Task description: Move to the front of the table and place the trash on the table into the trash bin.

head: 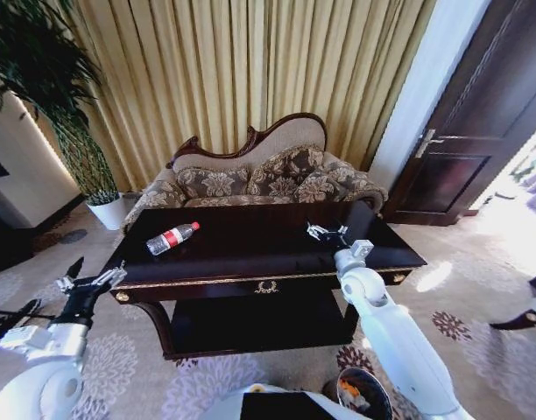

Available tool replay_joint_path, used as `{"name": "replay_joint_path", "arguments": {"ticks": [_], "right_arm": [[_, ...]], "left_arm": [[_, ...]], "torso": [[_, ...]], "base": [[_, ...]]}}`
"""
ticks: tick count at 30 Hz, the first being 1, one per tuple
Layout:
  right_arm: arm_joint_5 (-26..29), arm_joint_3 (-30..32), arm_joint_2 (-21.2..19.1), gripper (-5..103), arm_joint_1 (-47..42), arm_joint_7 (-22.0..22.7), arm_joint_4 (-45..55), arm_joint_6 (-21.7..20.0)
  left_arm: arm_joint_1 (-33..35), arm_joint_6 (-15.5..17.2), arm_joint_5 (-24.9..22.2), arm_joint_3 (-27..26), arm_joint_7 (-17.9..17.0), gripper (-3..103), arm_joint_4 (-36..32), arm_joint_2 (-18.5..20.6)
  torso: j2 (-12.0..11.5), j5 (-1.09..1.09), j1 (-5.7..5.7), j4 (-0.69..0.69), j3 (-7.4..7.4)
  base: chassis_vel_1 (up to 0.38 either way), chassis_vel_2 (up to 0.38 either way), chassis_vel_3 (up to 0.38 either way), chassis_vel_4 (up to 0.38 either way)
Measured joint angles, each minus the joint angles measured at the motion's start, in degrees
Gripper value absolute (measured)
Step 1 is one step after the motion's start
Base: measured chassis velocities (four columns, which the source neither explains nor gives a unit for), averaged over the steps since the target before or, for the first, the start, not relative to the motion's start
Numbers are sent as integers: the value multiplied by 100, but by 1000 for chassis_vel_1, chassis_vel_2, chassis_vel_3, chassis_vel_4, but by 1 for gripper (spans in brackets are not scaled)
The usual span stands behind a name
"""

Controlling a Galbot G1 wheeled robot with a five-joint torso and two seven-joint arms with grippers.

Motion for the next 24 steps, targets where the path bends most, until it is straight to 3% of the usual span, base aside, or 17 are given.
{"name": "replay_joint_path", "arguments": {"ticks": [2,5,7,9,10,11,20,22,23,24], "right_arm": [[1,-14,-2,100,9,4,-26,0],[2,-12,-2,100,-2,4,-42,0],[-13,44,10,100,-77,0,-80,7],[-18,77,13,100,-112,-3,-87,11],[-22,242,11,100,-231,-25,-92,32],[-22,342,6,100,-293,-51,-119,71],[-26,544,28,100,-404,-131,-209,181],[-34,588,44,100,-423,-137,-245,212],[-34,588,44,100,-423,-137,-245,212],[-38,601,50,100,-430,-138,-258,223]], "left_arm": [[-80,342,-201,-131,-143,100,-5,271],[-183,543,-355,-200,-191,100,25,473],[-408,882,-777,-264,-235,100,169,954],[-477,944,-922,-286,-239,100,240,1087],[-657,1055,-1522,-406,-184,100,629,1598],[-716,1121,-1787,-504,-46,100,949,1887],[-1139,1129,-2300,-305,492,100,2085,2771],[-1342,893,-2435,-157,1087,100,2440,3016],[-1342,893,-2435,-157,1087,100,2440,3016],[-1429,786,-2467,-101,1397,100,2576,3098]], "torso": [[-1,0,2,2,0],[-1,0,1,3,0],[1,0,-2,0,-2],[1,2,-2,-2,-2],[1,1,-2,-3,-1],[1,1,-1,-1,-1],[1,0,-2,0,-1],[1,1,-2,-2,-1],[1,1,-2,-2,-1],[1,1,-1,-2,-1]], "base": [[0,0,0,0],[0,0,0,0],[0,0,0,0],[0,0,0,0],[0,0,0,0],[0,0,0,0],[0,0,0,0],[0,0,0,0],[0,0,0,0],[0,0,0,0]]}}
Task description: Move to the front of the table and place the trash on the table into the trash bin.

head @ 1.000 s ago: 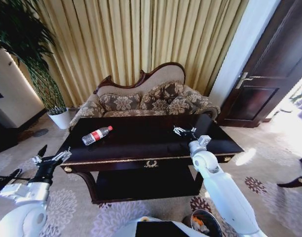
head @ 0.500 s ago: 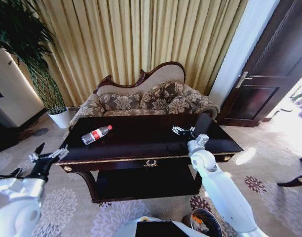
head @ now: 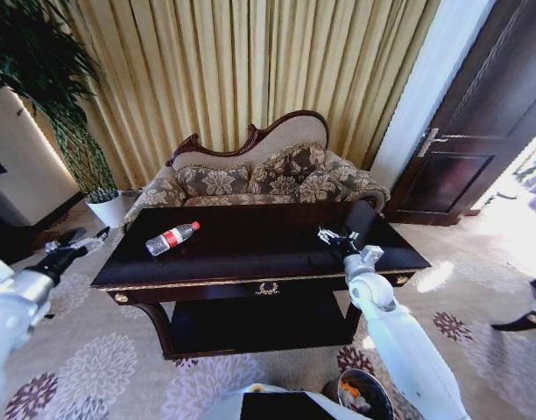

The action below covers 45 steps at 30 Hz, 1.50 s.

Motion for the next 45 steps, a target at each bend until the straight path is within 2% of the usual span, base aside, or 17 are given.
{"name": "replay_joint_path", "arguments": {"ticks": [2,5,9,13,18,22,23,25,28,32,35,38,40,41,42,45], "right_arm": [[-5,30,3,100,-16,-4,-23,32],[-6,36,3,100,-21,-4,-24,40],[-9,37,0,100,-36,-5,-25,46],[-31,20,9,100,-31,-7,-78,66],[-32,-38,25,100,26,-8,-113,71],[-18,-75,20,100,65,-7,-151,74],[-18,-75,20,100,65,-7,-151,74],[-11,-65,10,100,58,-11,-210,122],[-8,-53,4,100,52,-25,-275,166],[-6,-111,8,100,93,-73,-389,211],[-5,-244,37,100,190,-88,-455,217],[-5,-310,47,100,230,-91,-484,218],[-4,-356,49,100,259,-95,-509,220],[1,-366,40,100,269,-96,-514,220],[1,-366,40,100,269,-96,-514,220],[41,-378,8,100,294,-96,-514,220]], "left_arm": [[-251,-137,-21,177,748,100,283,196],[-357,-124,-29,350,885,100,396,375],[-405,-93,-126,494,881,100,485,584],[-412,-63,-398,649,649,100,513,1036],[-592,-54,-489,885,422,100,564,1341],[-836,158,-506,1283,46,100,812,1743],[-836,158,-506,1283,46,100,812,1743],[-845,351,-543,1417,-29,100,991,1999],[-777,425,-656,1478,33,100,1131,2213],[-651,422,-805,1501,306,100,1349,2502],[-594,129,-926,1496,621,100,1480,2596],[-605,5,-975,1488,696,100,1484,2599],[-794,-88,-996,1533,520,100,1272,2434],[-991,-8,-879,1623,168,100,1051,2243],[-991,-8,-879,1623,168,100,1051,2243],[-1314,59,-605,1808,-561,100,674,1853]], "torso": [[0,-1,0,1,0],[0,-1,0,2,0],[0,-1,0,2,0],[0,0,0,2,0],[0,0,0,3,-1],[0,0,0,0,0],[0,0,0,0,0],[0,0,0,2,0],[0,-1,0,3,0],[0,0,0,0,-1],[0,0,0,2,0],[0,-1,0,4,0],[0,0,0,3,-1],[1,1,0,1,-1],[1,1,0,1,-1],[0,0,-1,0,-1]], "base": [[0,0,0,0],[0,0,0,0],[0,0,0,0],[0,0,0,0],[0,0,0,0],[0,0,0,0],[0,0,0,0],[0,0,0,0],[0,0,0,0],[0,0,0,0],[0,0,0,0],[0,0,0,0],[0,0,0,0],[0,0,0,0],[0,0,0,0],[0,0,0,0]]}}
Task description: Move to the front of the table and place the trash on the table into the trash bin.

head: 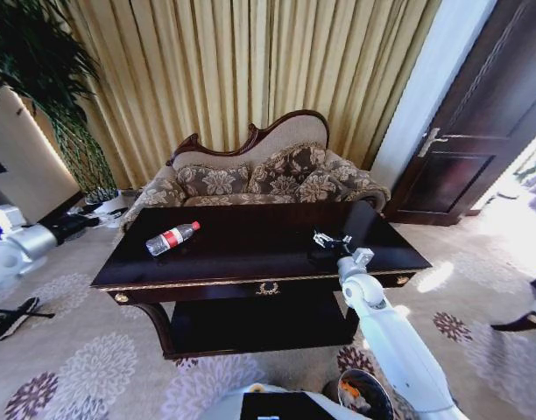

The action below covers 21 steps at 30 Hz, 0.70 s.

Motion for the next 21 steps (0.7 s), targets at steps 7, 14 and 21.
{"name": "replay_joint_path", "arguments": {"ticks": [7,14,21], "right_arm": [[83,-61,-79,100,84,15,28,-15],[79,-77,-130,100,34,27,53,-27],[76,9,-126,100,-45,38,121,-35]], "left_arm": [[-242,-133,1214,281,-773,100,-354,-1255],[-190,-365,2168,440,-634,100,58,-2089],[-313,-233,2256,434,-993,100,-77,-2172]], "torso": [[0,-1,0,3,0],[0,-1,0,3,0],[0,0,1,0,0]], "base": [[0,0,0,0],[0,0,0,0],[0,0,0,0]]}}
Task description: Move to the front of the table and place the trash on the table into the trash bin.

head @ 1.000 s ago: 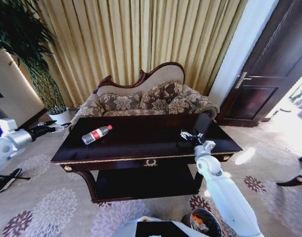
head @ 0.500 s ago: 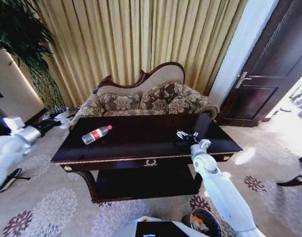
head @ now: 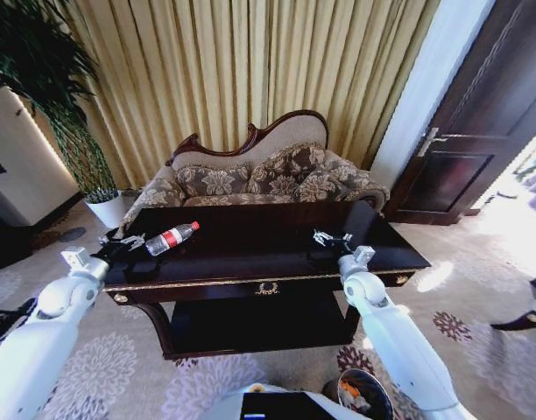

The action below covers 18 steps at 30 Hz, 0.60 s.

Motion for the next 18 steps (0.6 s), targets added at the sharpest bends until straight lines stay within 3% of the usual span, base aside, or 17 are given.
{"name": "replay_joint_path", "arguments": {"ticks": [2,3,6,10,12,16,18], "right_arm": [[10,60,21,100,-33,-2,24,0],[10,60,21,100,-33,-2,24,0],[23,79,60,100,-30,-17,11,2],[25,47,119,100,-21,-20,14,4],[25,38,126,100,-21,-21,24,4],[26,-1,121,100,24,-19,35,2],[26,-28,110,100,60,-16,36,-1]], "left_arm": [[113,248,3,-132,-330,100,-249,54],[113,248,3,-132,-330,100,-249,54],[282,732,-2,-315,-913,100,-522,170],[410,854,69,-511,-1097,100,-567,306],[467,853,159,-583,-1086,100,-542,345],[734,629,947,-829,-606,100,-386,448],[802,884,1167,-911,-466,100,-407,530]], "torso": [[0,1,0,1,0],[0,1,0,1,0],[0,1,-1,2,0],[0,1,0,2,0],[0,0,0,1,0],[0,-2,-1,3,-1],[1,-2,-1,4,-1]], "base": [[0,0,0,0],[0,0,0,0],[0,0,0,0],[0,0,0,0],[0,0,0,0],[0,0,0,0],[0,0,0,0]]}}
